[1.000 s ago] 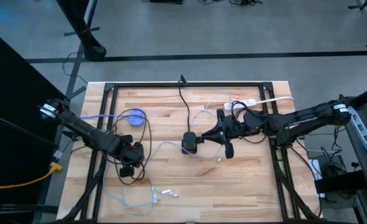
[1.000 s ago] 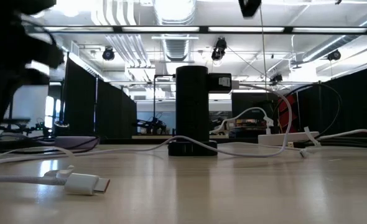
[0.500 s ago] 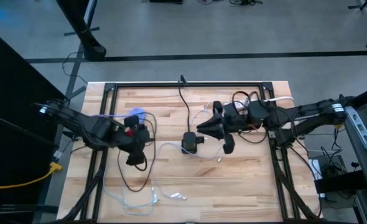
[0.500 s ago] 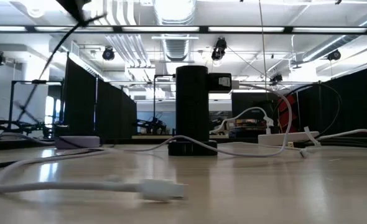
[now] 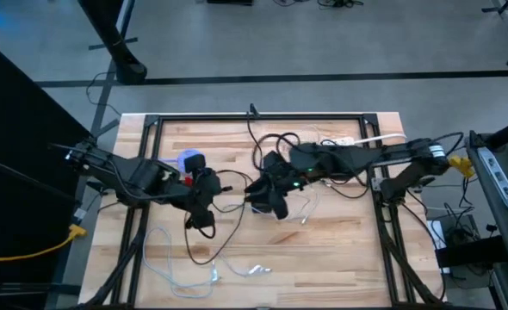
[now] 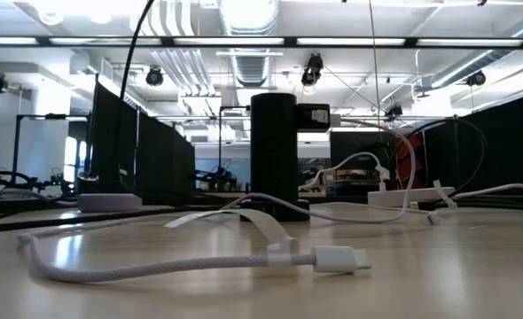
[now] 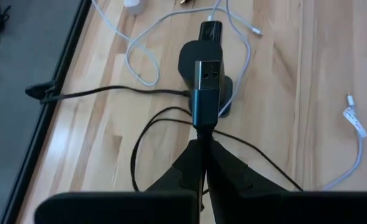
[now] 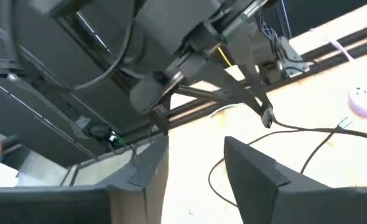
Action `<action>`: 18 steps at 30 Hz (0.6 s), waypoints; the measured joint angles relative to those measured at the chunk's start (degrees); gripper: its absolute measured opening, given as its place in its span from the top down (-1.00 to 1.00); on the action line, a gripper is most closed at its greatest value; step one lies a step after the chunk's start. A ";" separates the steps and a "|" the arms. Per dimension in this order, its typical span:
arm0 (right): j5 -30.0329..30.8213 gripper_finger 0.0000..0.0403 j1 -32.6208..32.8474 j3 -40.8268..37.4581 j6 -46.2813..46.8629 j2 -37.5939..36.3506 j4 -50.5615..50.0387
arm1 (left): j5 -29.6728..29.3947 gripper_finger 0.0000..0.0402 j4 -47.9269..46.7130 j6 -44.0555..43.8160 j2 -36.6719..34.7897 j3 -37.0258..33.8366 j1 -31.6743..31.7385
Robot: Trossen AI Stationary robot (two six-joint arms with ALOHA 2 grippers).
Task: Insert USB
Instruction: Insert the black charger cable into the violet outlet extension
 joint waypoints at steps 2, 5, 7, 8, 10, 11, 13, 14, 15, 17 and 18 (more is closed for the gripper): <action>-0.04 0.24 -0.25 1.88 1.25 1.41 -1.98 | -0.01 1.00 0.25 -0.02 0.87 0.53 0.00; -0.05 0.21 -0.64 3.07 4.25 3.12 -2.36 | 0.02 1.00 1.25 -0.02 1.70 0.72 0.00; -0.05 0.21 -0.77 3.52 6.06 4.30 -2.57 | 0.02 1.00 2.35 -0.02 1.88 0.72 0.00; -0.07 0.22 -0.79 3.67 6.97 4.87 -2.57 | 0.02 1.00 2.76 -0.02 1.93 0.72 0.00; -0.18 0.24 -0.80 3.82 8.48 5.54 -3.18 | 0.02 1.00 3.17 -0.02 1.97 0.72 0.00; -0.27 0.26 -0.77 3.89 9.00 5.94 -3.54 | 0.02 1.00 3.23 -0.02 1.97 0.72 0.00; -0.30 0.28 -0.76 3.97 9.28 6.32 -4.20 | 0.02 1.00 3.23 -0.02 1.99 0.72 0.00; -0.24 0.30 -0.76 3.97 9.30 6.36 -4.80 | 0.02 1.00 3.21 -0.02 1.99 0.72 0.00; -0.14 0.31 -0.76 3.95 9.32 6.40 -4.86 | 0.02 1.00 3.25 -0.02 1.99 0.72 0.00; 0.23 0.34 -0.93 3.97 9.33 6.26 -4.45 | 0.04 1.00 3.28 0.00 1.99 0.72 0.00; 0.42 0.35 -0.99 3.97 9.32 6.09 -4.47 | 0.03 1.00 3.28 -0.02 1.99 0.72 0.00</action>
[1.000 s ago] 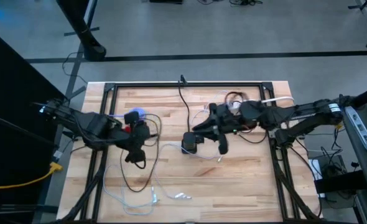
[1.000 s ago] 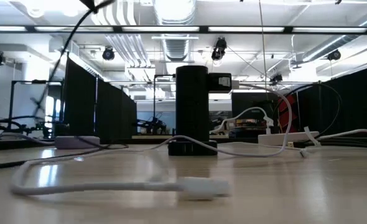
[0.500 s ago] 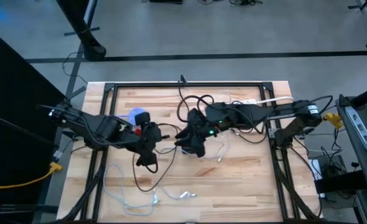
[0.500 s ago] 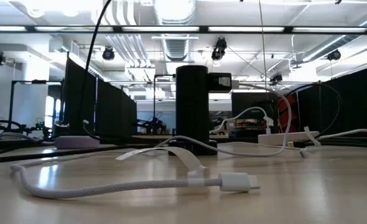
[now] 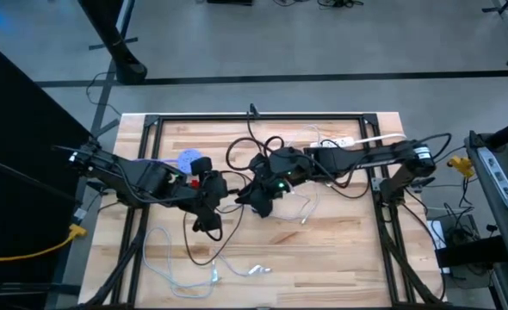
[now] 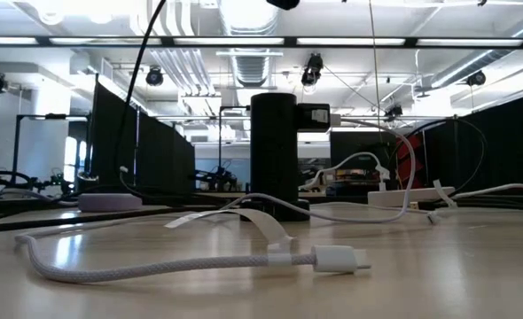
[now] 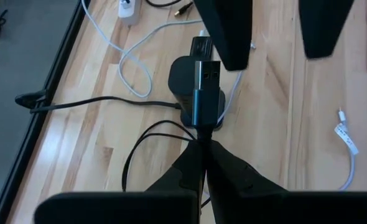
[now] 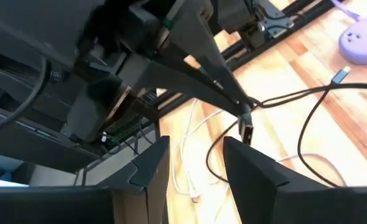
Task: Insert USB
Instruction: Insert the black charger cable into the violet outlet extension
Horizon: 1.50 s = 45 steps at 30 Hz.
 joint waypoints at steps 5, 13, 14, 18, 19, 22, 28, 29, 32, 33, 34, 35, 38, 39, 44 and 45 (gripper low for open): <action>0.05 0.34 -0.05 0.00 -0.32 -0.29 -0.64 | -0.01 1.00 -0.46 0.02 0.00 0.00 0.00; 2.09 0.17 -1.84 0.00 -2.34 -0.48 -5.20 | 0.01 1.00 -0.47 0.02 0.00 0.00 0.00; 2.72 0.15 -1.93 0.00 -2.95 -0.48 -5.09 | -0.01 1.00 -0.47 0.12 0.00 0.00 0.00; 3.51 0.12 -2.45 0.00 -3.80 -0.50 -4.02 | -0.01 1.00 -0.30 1.06 0.00 0.00 0.00; 3.52 0.12 -2.55 0.00 -3.82 -0.32 -3.96 | -0.01 1.00 -0.23 1.13 0.00 0.00 0.00; 2.11 0.13 -2.63 0.00 -3.72 0.64 -3.67 | -0.02 1.00 -0.21 1.23 0.00 0.00 0.09; 0.49 0.20 -2.20 -0.07 -3.76 2.67 -2.33 | 0.01 1.00 -0.18 1.28 0.00 -0.03 0.15; 0.53 0.22 -2.24 -0.07 -3.78 2.67 -2.16 | 0.01 1.00 -0.16 1.22 0.00 -0.14 0.15; 0.60 0.25 -2.28 -0.05 -4.07 2.38 -2.29 | 0.08 1.00 -0.45 1.02 0.00 -0.31 0.15; 0.59 0.25 -2.28 0.07 -4.27 2.23 -2.55 | 0.08 1.00 -0.41 0.97 0.00 -0.31 0.15; 0.57 0.26 -2.28 0.28 -4.71 2.14 -2.61 | 0.08 1.00 -0.43 0.96 0.00 -0.33 0.15; 0.58 0.26 -2.27 0.49 -4.84 1.90 -2.49 | 0.08 1.00 -0.44 0.93 0.00 -0.35 0.15; 0.63 0.28 -2.26 0.79 -5.52 1.49 -2.28 | 0.10 1.00 -0.39 0.93 0.00 -0.35 0.15; 0.83 0.28 -2.28 0.81 -5.67 1.47 -2.32 | 0.12 1.00 -0.39 0.97 0.00 -0.35 0.15; 0.97 0.32 -2.28 0.77 -5.81 1.99 -2.60 | 0.12 1.00 -0.33 1.02 0.00 -0.37 0.15; 0.98 0.33 -2.28 0.78 -6.09 1.99 -2.57 | 0.12 1.00 -0.33 1.03 0.00 -0.37 0.15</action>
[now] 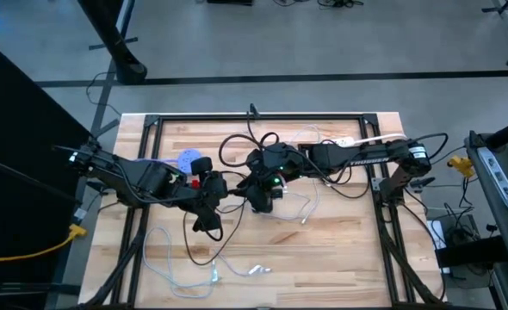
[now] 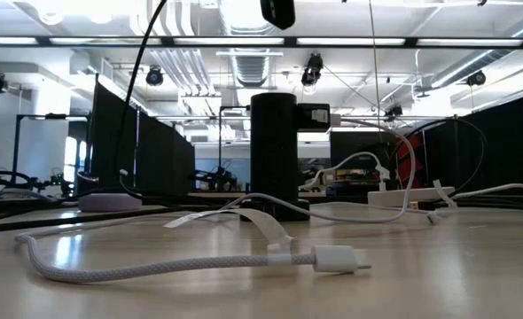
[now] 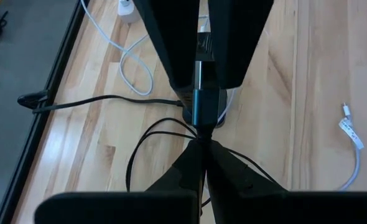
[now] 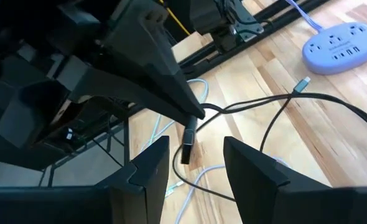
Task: Insert USB
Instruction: Insert the black charger cable into the violet outlet extension
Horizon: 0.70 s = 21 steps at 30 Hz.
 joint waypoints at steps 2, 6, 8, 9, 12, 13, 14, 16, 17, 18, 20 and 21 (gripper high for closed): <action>0.03 0.37 0.00 -0.01 -0.48 0.00 0.06 | 0.00 1.00 0.00 0.02 0.00 0.00 0.00; 0.04 0.49 0.00 -0.01 -0.93 0.00 0.02 | 0.00 1.00 0.00 0.26 0.00 -0.02 0.00; 0.04 0.60 0.00 -0.01 -1.15 0.00 0.04 | 0.00 1.00 0.00 0.26 0.00 -0.02 0.00; 0.07 0.66 0.00 -0.01 -1.52 0.00 0.05 | 0.00 1.00 0.00 0.26 0.00 -0.02 0.00; 0.74 0.87 0.02 -0.01 -2.06 0.00 0.04 | -0.02 1.00 -0.06 0.26 0.00 -0.04 0.00; 1.16 0.93 0.02 -0.01 -2.17 0.00 0.06 | -0.03 1.00 -0.06 0.26 0.00 -0.04 0.02; 1.33 0.96 0.02 -0.01 -2.40 0.00 0.06 | -0.04 1.00 -0.04 0.26 0.00 -0.04 0.02; 1.33 0.96 0.02 -0.01 -2.46 0.00 0.06 | -0.04 1.00 -0.14 0.28 0.00 -0.04 0.02; 1.33 0.95 0.02 -0.01 -2.48 0.00 0.06 | -0.04 1.00 -0.14 0.26 0.00 -0.07 0.02; 1.35 0.95 0.02 -0.01 -2.49 0.00 0.06 | -0.06 0.99 -0.12 0.26 0.00 -0.07 0.02; 1.36 0.97 0.02 -0.01 -3.10 0.00 0.06 | -0.09 0.98 -0.05 0.41 0.00 -0.07 0.02; 1.41 0.98 0.02 -0.01 -3.82 0.00 0.08 | -0.14 0.96 -0.09 0.60 0.00 -0.07 0.02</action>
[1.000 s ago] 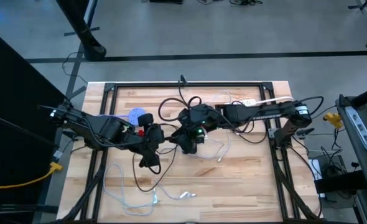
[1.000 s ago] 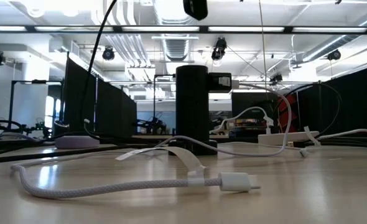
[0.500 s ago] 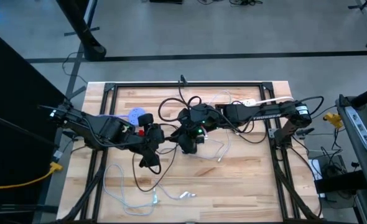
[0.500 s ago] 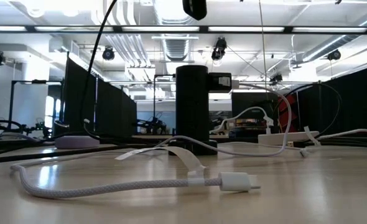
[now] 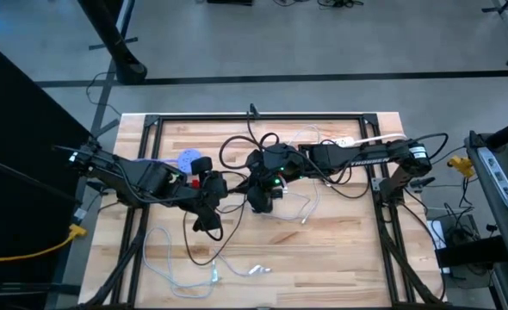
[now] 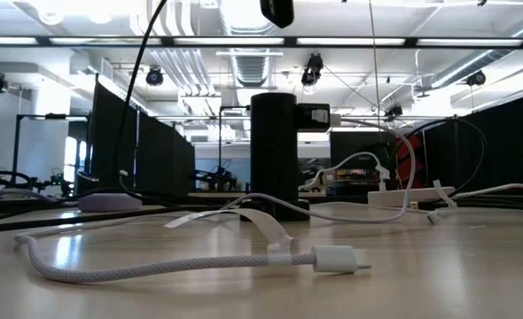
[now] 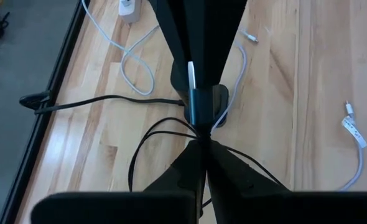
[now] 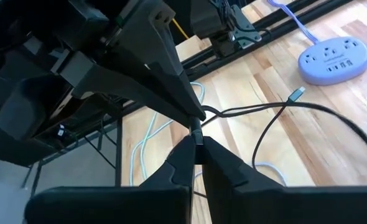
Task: Insert USB
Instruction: Insert the black charger cable into the violet outlet extension
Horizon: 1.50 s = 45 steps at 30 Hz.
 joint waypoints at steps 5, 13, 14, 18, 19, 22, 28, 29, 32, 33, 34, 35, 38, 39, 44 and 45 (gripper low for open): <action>0.33 0.99 0.00 -0.02 -2.52 -0.01 0.43 | -0.52 0.75 0.37 -1.50 -0.02 0.00 0.00; 0.34 0.99 -0.18 -0.09 -5.52 -1.97 -0.93 | -0.72 0.11 -1.04 -6.85 -0.18 0.00 -0.02; 0.32 0.99 -0.23 -0.09 -5.99 -2.42 -1.17 | -1.40 0.04 -1.69 -7.31 -0.34 0.00 -0.14; 0.36 0.99 -0.59 -0.13 -8.97 -3.83 -2.20 | -9.57 -0.09 -2.42 -7.90 -2.13 -0.22 -2.09; 0.36 0.99 -0.66 -0.13 -10.01 -4.21 -1.90 | -11.64 -0.09 -2.10 -7.92 -2.89 -0.32 -2.48; 0.34 0.99 -0.84 -0.13 -11.24 -4.91 -1.97 | -13.89 -0.07 -1.47 -8.07 -5.08 -0.36 -3.18; 0.25 0.99 -0.94 -0.22 -14.67 -5.89 -2.60 | -16.00 0.11 5.20 -9.27 -10.68 -4.10 -4.72; 0.25 0.99 -0.94 -0.22 -15.09 -6.22 -2.60 | -16.47 0.14 6.98 -9.23 -11.83 -5.54 -5.18; 0.17 0.99 -0.83 -0.22 -16.73 -7.11 -2.11 | -18.31 0.24 13.47 -8.98 -15.82 -11.38 -6.47; 0.18 0.99 -0.83 -0.22 -17.19 -7.43 -1.87 | -18.80 0.27 16.36 -8.46 -17.19 -13.74 -6.72; 0.17 0.99 -0.78 -0.22 -17.66 -7.58 -1.77 | -19.05 0.29 20.18 -7.78 -18.76 -16.37 -6.84; 0.17 0.99 -0.76 -0.22 -18.03 -7.61 -1.20 | -19.05 0.32 25.01 -6.52 -20.31 -19.23 -6.86; -0.91 0.99 -0.66 -0.22 -19.45 -7.69 1.30 | -17.49 0.37 44.04 -0.50 -24.85 -28.78 -6.84; -1.84 0.99 -0.63 -0.22 -19.97 -7.69 2.63 | -16.31 0.38 52.07 2.38 -26.04 -31.95 -6.84; -4.54 0.99 -0.01 -0.22 -21.78 -7.65 8.69 | -12.53 0.41 89.58 15.20 -30.43 -47.62 -6.67; -4.62 0.99 0.06 -0.22 -22.29 -7.63 9.20 | -12.55 0.41 94.90 16.16 -30.98 -50.22 -6.64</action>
